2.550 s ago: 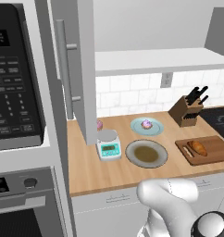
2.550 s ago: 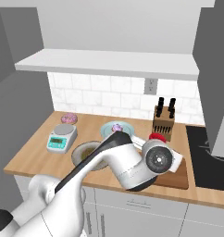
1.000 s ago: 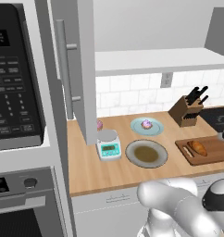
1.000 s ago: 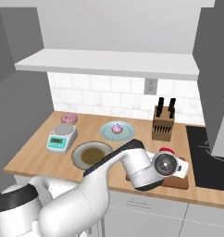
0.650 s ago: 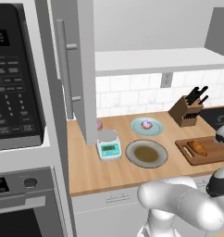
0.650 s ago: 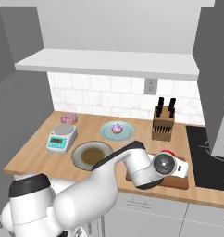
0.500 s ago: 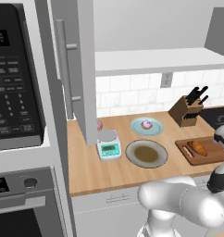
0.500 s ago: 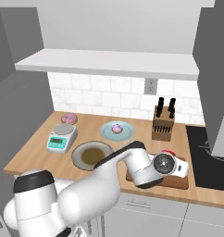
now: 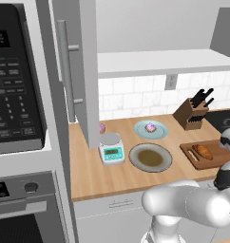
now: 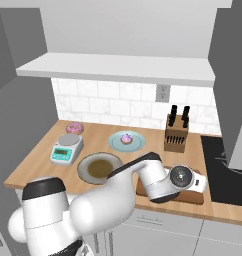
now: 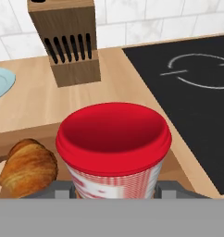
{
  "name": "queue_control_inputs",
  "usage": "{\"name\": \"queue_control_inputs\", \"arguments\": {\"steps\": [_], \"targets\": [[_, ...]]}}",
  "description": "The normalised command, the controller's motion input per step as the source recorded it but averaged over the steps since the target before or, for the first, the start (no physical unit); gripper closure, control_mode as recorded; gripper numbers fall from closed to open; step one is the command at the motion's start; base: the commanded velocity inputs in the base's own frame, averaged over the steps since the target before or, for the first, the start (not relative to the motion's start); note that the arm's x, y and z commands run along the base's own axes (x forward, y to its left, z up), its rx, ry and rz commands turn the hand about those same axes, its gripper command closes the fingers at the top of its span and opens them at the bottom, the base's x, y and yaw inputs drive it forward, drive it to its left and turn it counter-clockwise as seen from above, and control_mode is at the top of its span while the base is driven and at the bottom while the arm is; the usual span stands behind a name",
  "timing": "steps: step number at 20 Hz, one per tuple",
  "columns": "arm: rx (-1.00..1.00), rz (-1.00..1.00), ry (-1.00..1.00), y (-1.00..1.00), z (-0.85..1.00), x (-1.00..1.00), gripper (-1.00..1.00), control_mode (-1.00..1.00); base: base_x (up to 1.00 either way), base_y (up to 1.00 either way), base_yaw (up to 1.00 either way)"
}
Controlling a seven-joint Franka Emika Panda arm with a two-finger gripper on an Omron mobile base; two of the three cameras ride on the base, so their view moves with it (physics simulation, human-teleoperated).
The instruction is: From the different types of pastries on the counter, select a croissant and place it on the cutting board. Then retrieve a jar of jam from the cabinet and place it alongside the croissant on the cutting board.
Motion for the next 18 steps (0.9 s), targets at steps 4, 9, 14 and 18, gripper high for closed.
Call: {"name": "queue_control_inputs", "arguments": {"steps": [4,9,14,18], "targets": [[-0.04,0.0,-0.08,0.06,-0.23,0.01,1.0,-1.0,0.0,0.0,0.0],[-0.07,0.0,-0.07,0.12,-0.21,0.06,1.0,-1.0,0.0,0.0,0.0],[-0.07,0.0,0.0,0.0,-0.33,0.02,1.0,-1.0,0.0,0.0,0.0],[-0.04,0.0,0.0,0.0,-0.34,0.03,1.0,-1.0,0.0,0.0,0.0]]}}
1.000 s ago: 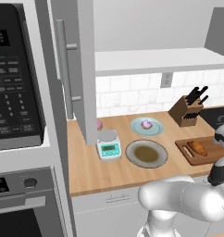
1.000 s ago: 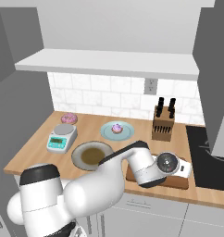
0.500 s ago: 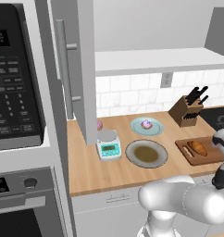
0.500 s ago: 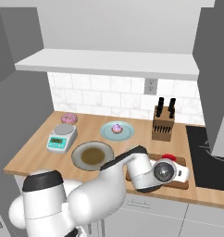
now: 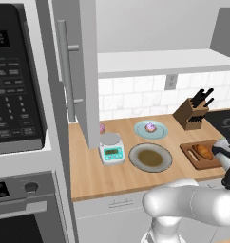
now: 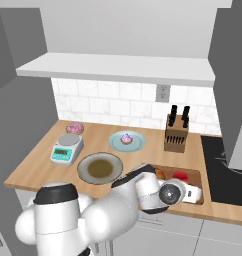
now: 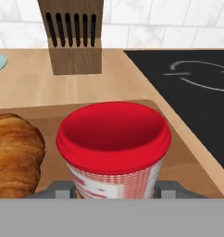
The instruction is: From the different types of pastries on the counter, select a croissant and place it on the cutting board. Then retrieve a jar of jam from the cabinet and place it alongside the croissant on the cutting board.
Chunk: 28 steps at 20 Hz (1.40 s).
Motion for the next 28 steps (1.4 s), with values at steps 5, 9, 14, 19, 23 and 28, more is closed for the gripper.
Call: {"name": "queue_control_inputs", "arguments": {"steps": [5,9,14,19,23,28], "targets": [[-0.04,0.0,0.0,0.0,-0.2,0.02,1.0,-1.0,0.0,0.0,0.0],[-0.04,0.0,0.0,0.0,-0.1,0.04,1.0,-1.0,0.0,0.0,0.0],[-0.02,0.0,0.0,-0.12,-0.01,0.13,1.0,-1.0,0.0,0.0,0.0],[0.0,0.0,0.0,-0.18,0.0,0.28,1.0,-1.0,0.0,0.0,0.0],[-0.01,0.01,0.0,-0.04,-0.06,0.1,1.0,-1.0,0.0,0.0,0.0],[-0.01,0.03,0.0,-0.02,-0.25,0.09,1.0,-1.0,0.0,0.0,0.0]]}}
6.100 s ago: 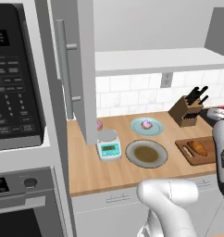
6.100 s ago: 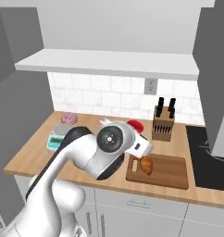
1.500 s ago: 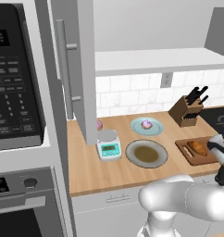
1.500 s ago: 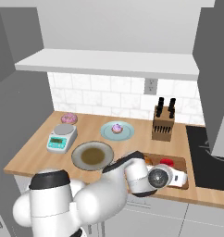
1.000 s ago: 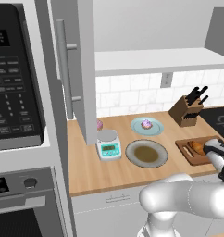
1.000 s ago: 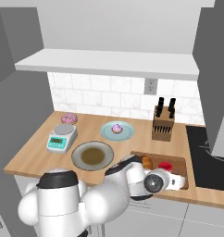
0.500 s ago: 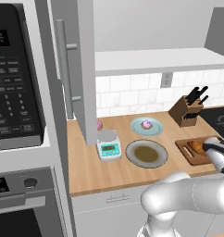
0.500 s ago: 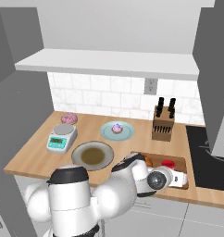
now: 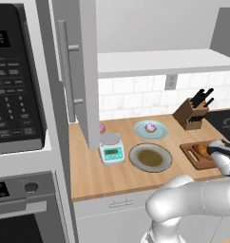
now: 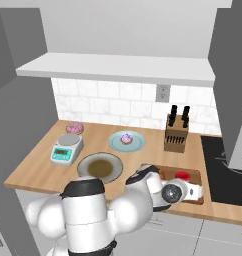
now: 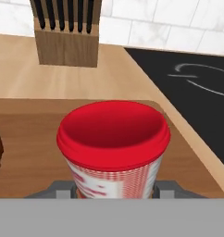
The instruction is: From the different types of pastries on the counter, select a croissant and place it on the cutting board. Then retrieve a jar of jam from the cabinet and place it alongside the croissant on the cutting board.
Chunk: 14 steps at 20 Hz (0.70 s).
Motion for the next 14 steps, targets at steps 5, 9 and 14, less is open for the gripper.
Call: {"name": "queue_control_inputs", "arguments": {"steps": [5,9,14], "targets": [[0.0,0.02,-0.01,-0.12,-0.1,0.09,1.0,-1.0,0.0,0.0,0.0],[0.0,0.04,0.0,-0.08,-0.28,0.07,1.0,-1.0,0.0,0.0,0.0],[0.0,0.05,-0.03,-0.08,-0.26,0.0,-1.0,-1.0,0.0,0.0,0.0]]}}
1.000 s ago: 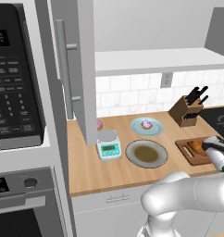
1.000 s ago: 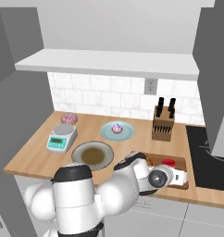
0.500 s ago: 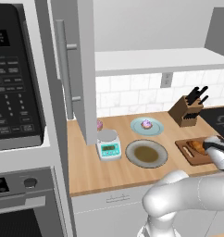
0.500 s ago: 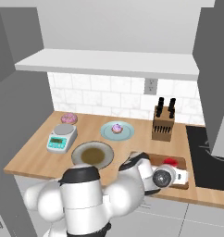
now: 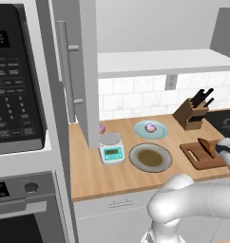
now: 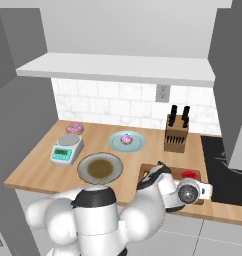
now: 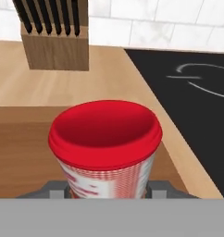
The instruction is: From the different types of pastries on the counter, select a croissant and place it on the cutting board. Then retrieve a jar of jam from the cabinet and place it alongside the croissant on the cutting board.
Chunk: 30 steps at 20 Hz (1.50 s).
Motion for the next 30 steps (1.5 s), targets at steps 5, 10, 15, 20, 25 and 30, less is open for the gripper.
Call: {"name": "queue_control_inputs", "arguments": {"steps": [5,10,15,20,25,30], "targets": [[0.0,0.05,-0.15,-0.24,-0.26,-0.3,-1.0,-1.0,0.0,0.0,0.0],[-0.01,0.04,-0.18,-0.22,-0.23,-0.37,-1.0,-1.0,0.0,0.0,0.0],[-0.01,0.03,-0.22,-0.29,-0.08,-0.62,-1.0,-1.0,0.0,0.0,0.0],[0.0,0.05,-0.3,-0.54,0.53,-1.0,-1.0,-1.0,0.0,0.0,0.0],[0.0,0.04,-0.33,-0.31,0.83,-0.96,-1.0,-1.0,0.0,0.0,0.0],[0.0,0.03,-0.35,-0.08,1.0,-0.74,-1.0,-1.0,0.0,0.0,0.0]]}}
